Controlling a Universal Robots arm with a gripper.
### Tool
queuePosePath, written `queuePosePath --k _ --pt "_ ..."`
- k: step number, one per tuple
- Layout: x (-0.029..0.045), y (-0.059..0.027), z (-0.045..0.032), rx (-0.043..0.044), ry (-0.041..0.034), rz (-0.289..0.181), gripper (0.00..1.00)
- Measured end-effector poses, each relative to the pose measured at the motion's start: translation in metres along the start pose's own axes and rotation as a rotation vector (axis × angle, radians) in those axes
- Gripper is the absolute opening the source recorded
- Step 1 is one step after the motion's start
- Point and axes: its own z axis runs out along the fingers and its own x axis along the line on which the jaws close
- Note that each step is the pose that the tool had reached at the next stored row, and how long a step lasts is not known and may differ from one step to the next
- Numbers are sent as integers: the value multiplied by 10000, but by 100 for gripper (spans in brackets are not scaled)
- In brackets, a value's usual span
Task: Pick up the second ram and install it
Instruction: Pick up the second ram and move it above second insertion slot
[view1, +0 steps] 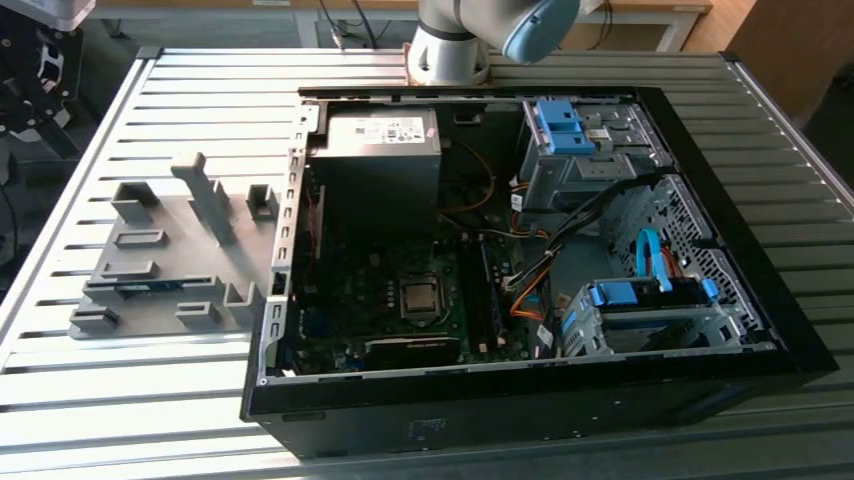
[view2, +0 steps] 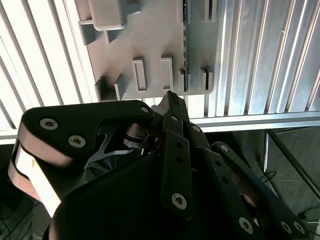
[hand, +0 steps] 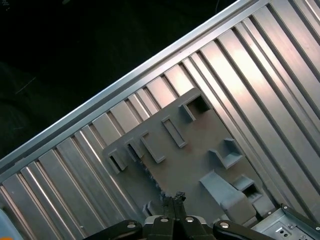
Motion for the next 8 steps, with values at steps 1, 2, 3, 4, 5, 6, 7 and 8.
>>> queuePosePath --k 1,2,3,4,5,6,7,8 --pt "0 1 0 0 0 -35 11" --pt "0 0 0 0 1 -70 11" --pt "1 1 1 0 0 -106 11" --pt "1 1 0 -1 1 -142 11" --pt "1 2 0 -1 2 -181 11" --pt "1 2 0 -1 2 -223 11" --pt "2 3 0 -2 3 -269 11" --pt "2 3 0 -2 3 -320 11"
